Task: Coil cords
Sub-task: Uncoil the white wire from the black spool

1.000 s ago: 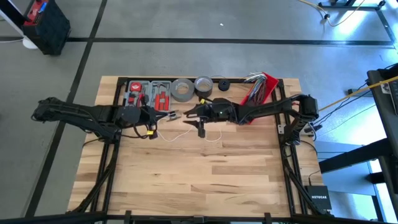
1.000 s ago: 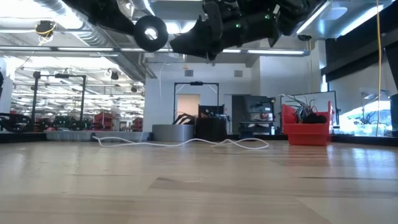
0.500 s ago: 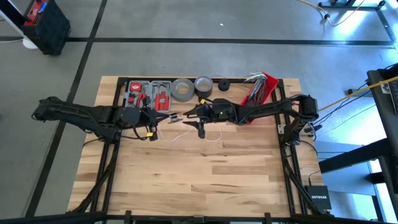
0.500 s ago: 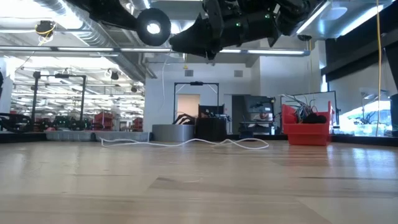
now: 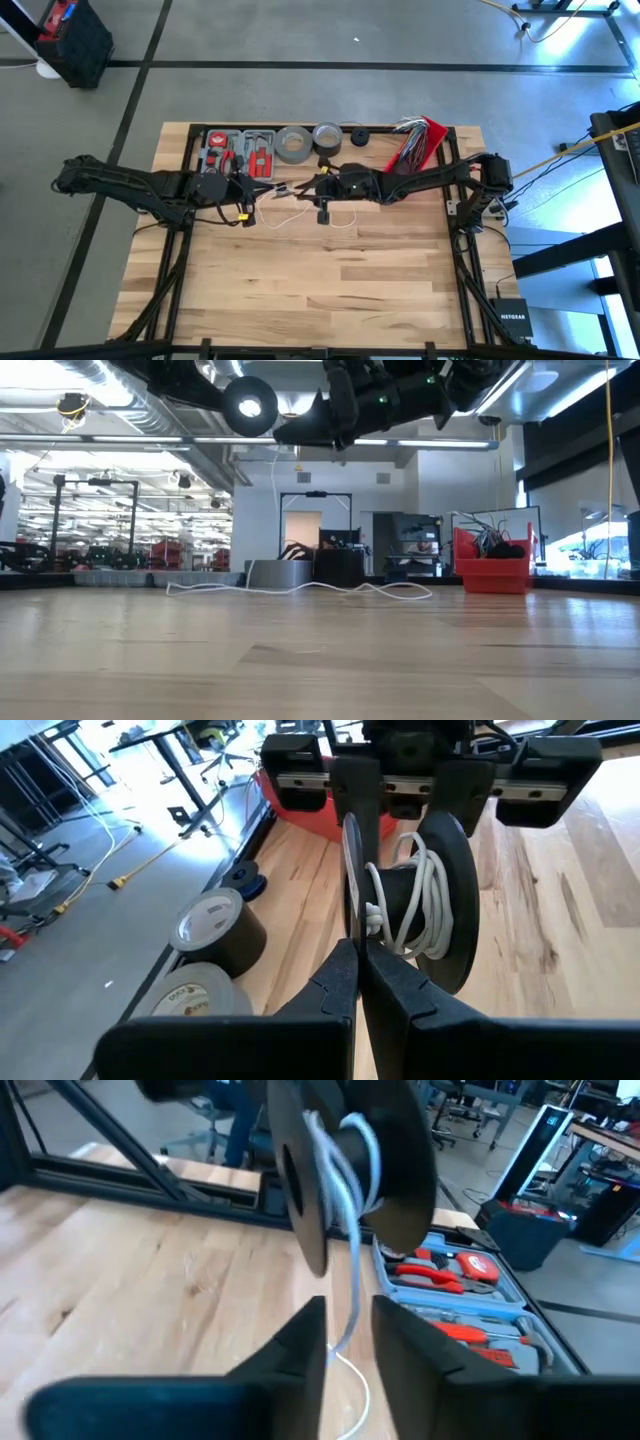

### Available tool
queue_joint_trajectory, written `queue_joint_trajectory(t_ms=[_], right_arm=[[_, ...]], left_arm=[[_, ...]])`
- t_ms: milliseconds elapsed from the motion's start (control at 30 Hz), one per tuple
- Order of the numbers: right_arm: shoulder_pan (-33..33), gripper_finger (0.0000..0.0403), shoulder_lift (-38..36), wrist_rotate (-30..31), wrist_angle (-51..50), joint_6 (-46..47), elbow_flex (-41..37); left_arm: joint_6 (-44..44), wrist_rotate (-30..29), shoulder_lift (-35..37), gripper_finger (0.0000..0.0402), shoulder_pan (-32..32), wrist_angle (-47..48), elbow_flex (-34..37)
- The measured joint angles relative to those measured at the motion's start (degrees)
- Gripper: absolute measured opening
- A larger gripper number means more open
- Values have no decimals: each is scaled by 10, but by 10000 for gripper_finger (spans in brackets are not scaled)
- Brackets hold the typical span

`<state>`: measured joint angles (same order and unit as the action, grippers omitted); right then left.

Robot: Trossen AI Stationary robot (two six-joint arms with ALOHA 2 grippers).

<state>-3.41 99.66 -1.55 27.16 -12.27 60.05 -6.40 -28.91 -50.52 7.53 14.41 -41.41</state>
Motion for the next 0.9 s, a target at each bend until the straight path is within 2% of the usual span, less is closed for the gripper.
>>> queue_joint_trajectory(t_ms=[233,400,567,700,900], right_arm=[[1,9,0,46,-3,-28,0],[14,17,-9,95,-4,-36,0],[40,5,-32,145,2,-61,0],[65,8,-35,142,37,-72,0],[88,3,-31,105,78,-97,0]], left_arm=[[-2,0,0,2,0,1,0],[-1,-1,0,2,0,21,0],[-5,-13,0,2,-1,43,0],[2,-34,0,2,-6,37,0],[20,-37,-1,2,-22,-5,0]])
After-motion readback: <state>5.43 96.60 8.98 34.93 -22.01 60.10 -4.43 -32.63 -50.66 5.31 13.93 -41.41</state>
